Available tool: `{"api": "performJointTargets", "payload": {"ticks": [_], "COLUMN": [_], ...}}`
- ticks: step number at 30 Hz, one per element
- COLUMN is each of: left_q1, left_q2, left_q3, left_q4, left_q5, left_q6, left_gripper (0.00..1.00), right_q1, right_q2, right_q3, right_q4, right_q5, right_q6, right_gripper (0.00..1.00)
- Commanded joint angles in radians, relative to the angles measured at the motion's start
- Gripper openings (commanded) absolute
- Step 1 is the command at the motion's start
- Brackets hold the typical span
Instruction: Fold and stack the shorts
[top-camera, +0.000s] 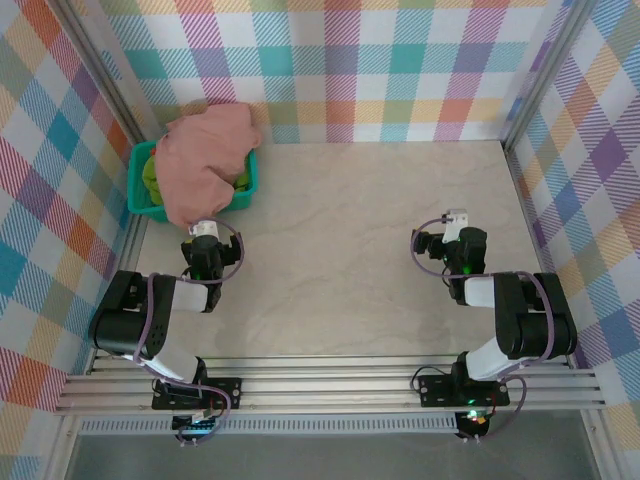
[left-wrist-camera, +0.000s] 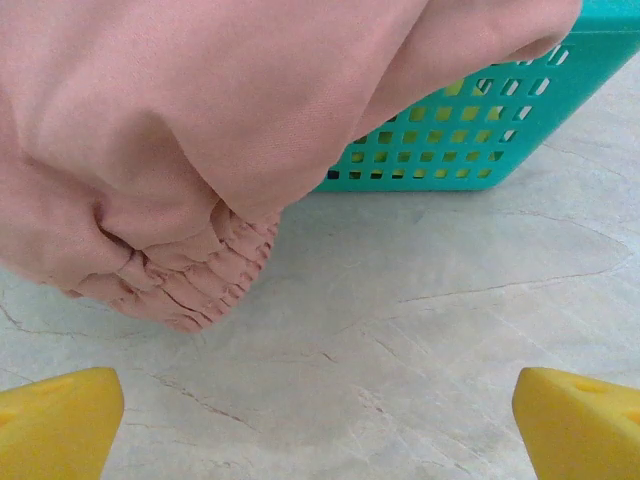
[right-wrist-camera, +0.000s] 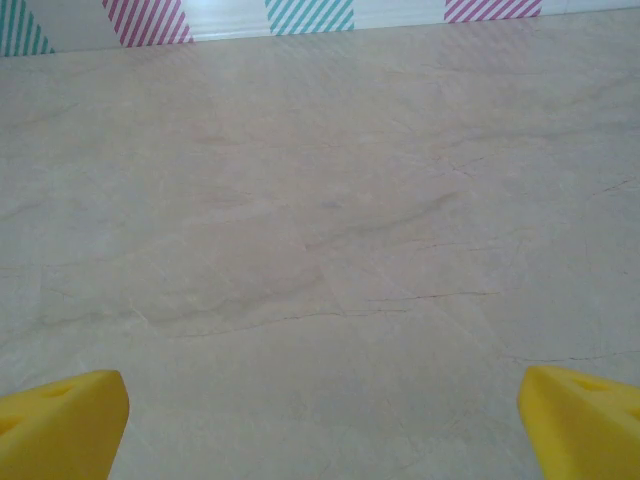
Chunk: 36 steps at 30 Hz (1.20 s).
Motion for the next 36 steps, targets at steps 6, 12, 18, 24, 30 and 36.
{"api": "performJointTargets", "payload": {"ticks": [6,12,18,24,30,36], "left_q1": [0.013,0.013,0.013,0.011,-0.004,-0.028], "left_q2": [-0.002,-0.002,-0.001,-0.054,-0.374,-0.752], "left_q3": [0.016,0.015,0.016,0.011,0.05,0.184], "left_q4": [0.003,0.003,0.001,-0.03,-0.422,-0.939], "left_q5": [0.015,0.015,0.015,0.005,-0.045,-0.023], "left_q6": [0.006,0.006,0.006,0.004,-0.07,-0.275], "left_gripper": [1.0,1.0,1.0,1.0,1.0,1.0], "right_q1": [-0.005,-0.004,-0.005,-0.002,-0.001,0.005], "right_q2": [0.012,0.012,0.011,-0.086,-0.381,-0.601], "right_q3": [0.009,0.009,0.009,0.008,0.024,0.059], "right_q4": [0.005,0.003,0.006,-0.073,-0.379,-0.647], "right_q5": [0.003,0.004,0.003,0.034,0.027,-0.036], "right_q6": [0.0,0.0,-0.001,0.01,0.077,0.177], "right_gripper": [1.0,1.0,0.99,1.0,0.99,0.99]}}
